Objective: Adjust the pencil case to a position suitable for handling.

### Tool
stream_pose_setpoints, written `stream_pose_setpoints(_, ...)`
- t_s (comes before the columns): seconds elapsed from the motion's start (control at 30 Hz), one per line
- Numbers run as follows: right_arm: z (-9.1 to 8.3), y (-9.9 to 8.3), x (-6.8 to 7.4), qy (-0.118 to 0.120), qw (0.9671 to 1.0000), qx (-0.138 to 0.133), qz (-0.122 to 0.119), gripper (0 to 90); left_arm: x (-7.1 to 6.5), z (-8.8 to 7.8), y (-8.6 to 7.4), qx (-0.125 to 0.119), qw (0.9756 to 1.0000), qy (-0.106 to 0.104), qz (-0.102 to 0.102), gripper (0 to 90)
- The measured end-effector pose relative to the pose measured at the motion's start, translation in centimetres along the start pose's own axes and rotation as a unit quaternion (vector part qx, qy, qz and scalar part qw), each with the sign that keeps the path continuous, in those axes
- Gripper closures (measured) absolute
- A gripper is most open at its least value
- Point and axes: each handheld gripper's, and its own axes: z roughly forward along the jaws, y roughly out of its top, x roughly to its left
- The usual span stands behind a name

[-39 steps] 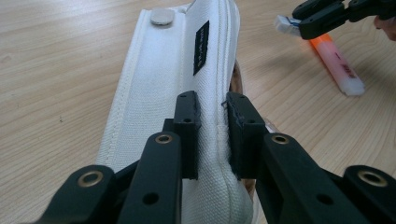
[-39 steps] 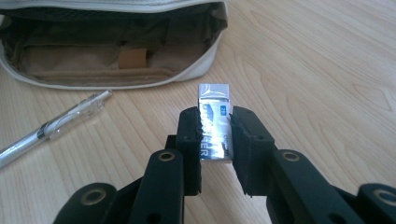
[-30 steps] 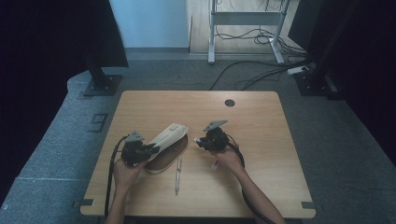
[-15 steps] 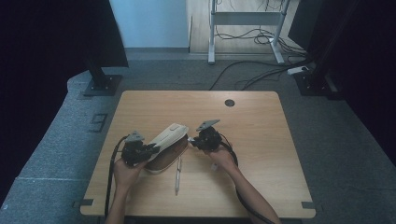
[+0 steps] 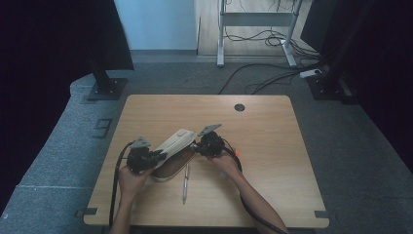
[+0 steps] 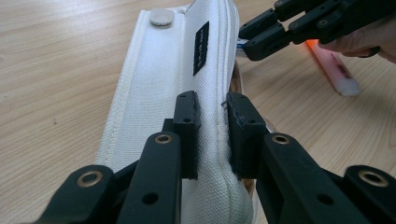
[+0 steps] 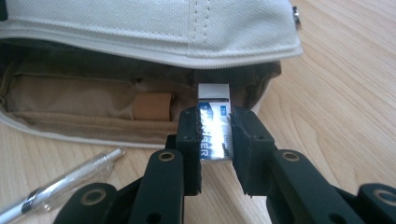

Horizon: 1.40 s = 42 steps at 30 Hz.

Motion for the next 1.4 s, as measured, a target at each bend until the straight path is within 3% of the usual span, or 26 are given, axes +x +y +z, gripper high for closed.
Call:
stream_pose_setpoints(0.67, 3.0, 1.1, 0.5, -0.004, 0.9999, 0.007, -0.007, 71.9, 0.0, 0.0, 0.0, 0.0, 1.0, -0.004, 0.0, 75.3)
stream_pose_setpoints(1.1, 4.2, 2.0, 0.4, -0.02, 0.9998, 0.007, -0.005, 71.8, -0.1, 0.2, 0.0, -0.001, 1.0, -0.009, 0.0, 75.3)
stream_pose_setpoints(1.4, 4.5, 1.9, 0.3, -0.013, 0.9999, 0.005, -0.005, 70.2, -0.1, 0.2, 0.0, 0.0, 1.0, -0.01, 0.001, 75.2)
